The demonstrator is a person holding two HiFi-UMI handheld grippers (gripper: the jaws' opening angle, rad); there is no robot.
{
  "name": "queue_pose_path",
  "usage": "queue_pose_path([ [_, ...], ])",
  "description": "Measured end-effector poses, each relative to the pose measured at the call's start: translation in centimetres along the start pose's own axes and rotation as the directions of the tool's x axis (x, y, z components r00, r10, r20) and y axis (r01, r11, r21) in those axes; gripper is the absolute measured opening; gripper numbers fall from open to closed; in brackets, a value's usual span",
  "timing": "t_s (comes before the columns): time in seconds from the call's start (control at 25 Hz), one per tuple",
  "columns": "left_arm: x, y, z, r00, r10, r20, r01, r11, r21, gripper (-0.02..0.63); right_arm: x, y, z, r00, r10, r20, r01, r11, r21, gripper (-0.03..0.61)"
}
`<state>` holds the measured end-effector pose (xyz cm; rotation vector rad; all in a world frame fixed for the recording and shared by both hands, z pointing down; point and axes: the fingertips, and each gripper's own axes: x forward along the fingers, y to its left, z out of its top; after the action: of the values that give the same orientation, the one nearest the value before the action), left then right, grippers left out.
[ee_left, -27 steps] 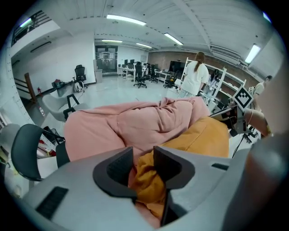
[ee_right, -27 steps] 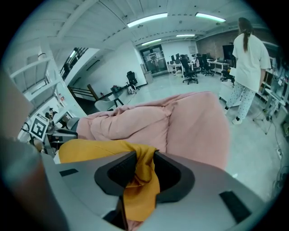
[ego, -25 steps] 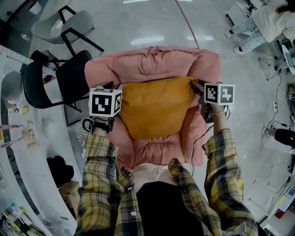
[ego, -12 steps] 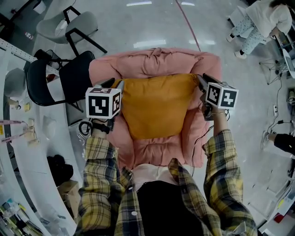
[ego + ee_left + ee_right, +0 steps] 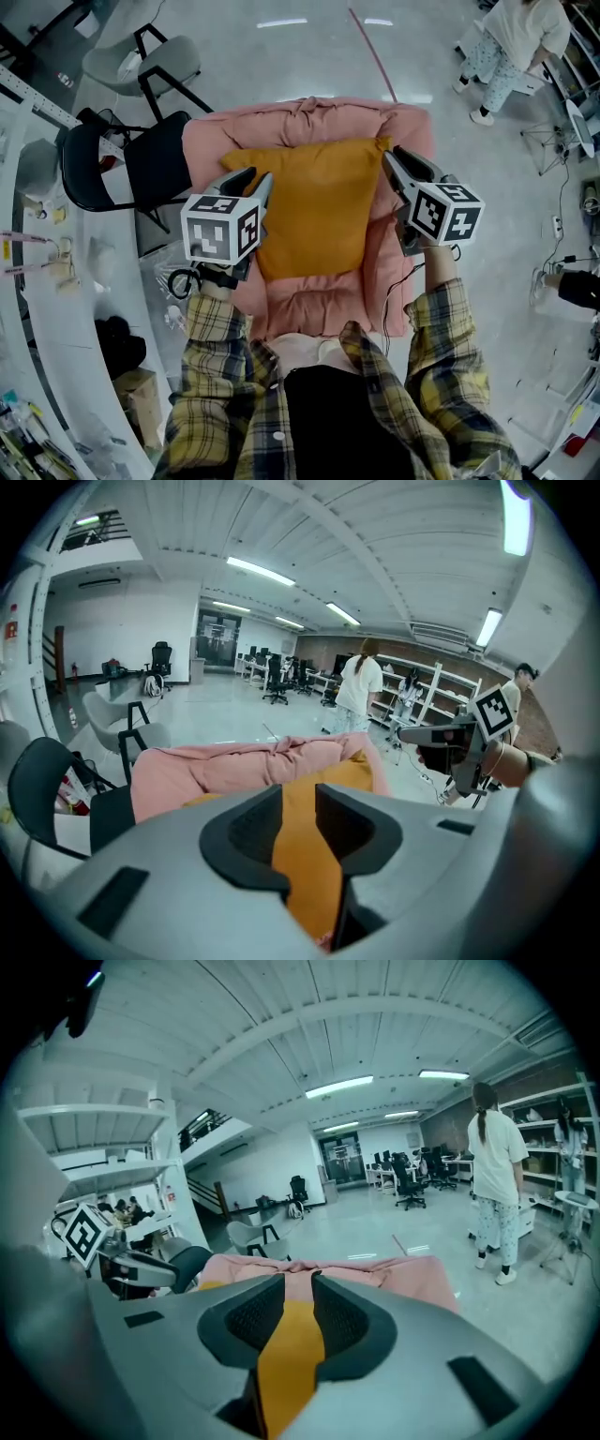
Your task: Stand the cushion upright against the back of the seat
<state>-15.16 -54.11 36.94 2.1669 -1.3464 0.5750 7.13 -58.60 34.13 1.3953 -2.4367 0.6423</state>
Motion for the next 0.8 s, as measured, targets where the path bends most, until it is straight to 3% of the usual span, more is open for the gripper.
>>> queue_pose_path([
  [0.16, -2.6, -4.7, -0.4, 0.998, -0.022, 0.061, 0.02, 0.999, 0.028, 0.083, -4.1, 3.1, -0.2, 0.998, 0.048, 0.044, -0.046, 0.998, -0.046, 0.062],
  [0.4, -8.5, -13.3, -2.2, 0.984, -0.075, 0.163, 0.069, 0.997, 0.039, 0.051, -13.2, 6.9, -1.7, 0.987, 0.102, 0.128, -0.092, 0.993, -0.079, 0.035],
  [0.6, -13.6, -21.3, -5.4, 0.962, -0.136, 0.236, 0.129, 0.991, 0.043, 0.027, -22.1, 10.2, -4.3, 0.966, 0.167, 0.196, -0.153, 0.984, -0.087, 0.021],
  [0.8, -17.7, -29.1, -10.0, 0.95, -0.187, 0.251, 0.169, 0.981, 0.091, 0.006, -30.3, 13.2, -7.5, 0.946, 0.225, 0.233, -0.207, 0.973, -0.102, 0.018],
])
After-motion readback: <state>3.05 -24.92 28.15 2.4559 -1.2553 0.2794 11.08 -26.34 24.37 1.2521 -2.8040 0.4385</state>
